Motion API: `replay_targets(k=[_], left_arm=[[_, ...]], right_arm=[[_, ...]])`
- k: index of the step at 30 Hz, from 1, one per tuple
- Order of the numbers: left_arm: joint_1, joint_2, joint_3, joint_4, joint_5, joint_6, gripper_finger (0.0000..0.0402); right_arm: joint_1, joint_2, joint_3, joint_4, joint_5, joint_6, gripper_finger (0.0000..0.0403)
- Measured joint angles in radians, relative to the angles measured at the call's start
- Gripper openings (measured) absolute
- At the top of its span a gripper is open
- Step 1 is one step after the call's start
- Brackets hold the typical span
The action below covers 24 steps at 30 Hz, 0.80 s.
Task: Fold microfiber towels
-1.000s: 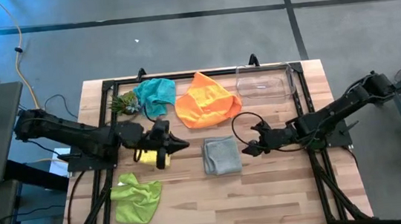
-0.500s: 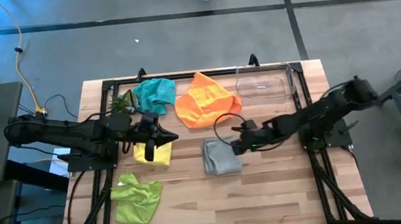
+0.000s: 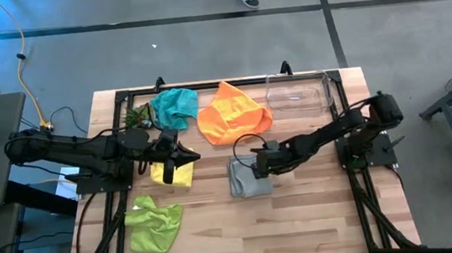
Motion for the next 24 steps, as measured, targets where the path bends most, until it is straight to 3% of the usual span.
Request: replay_targets(k=[5, 14, 19, 24], left_arm=[[0.003, 0.0, 0.0, 0.0, 0.0, 0.018, 0.0], [0.003, 0.0, 0.0, 0.0, -0.001, 0.026, 0.0], [0.003, 0.0, 0.0, 0.002, -0.004, 0.025, 0.0], [0.017, -0.01, 0.03, 0.061, 0.019, 0.041, 0.0]], right_arm=[[0.025, -0.008, 0.0, 0.091, -0.087, 0.022, 0.0259], [0.033, 0.025, -0.031, 0.122, -0.019, 0.095, 0.0252], [0.035, 0.026, -0.033, 0.104, 0.015, 0.098, 0.0196], [0.036, 0.025, -0.035, 0.091, 0.02, 0.062, 0.0101]])
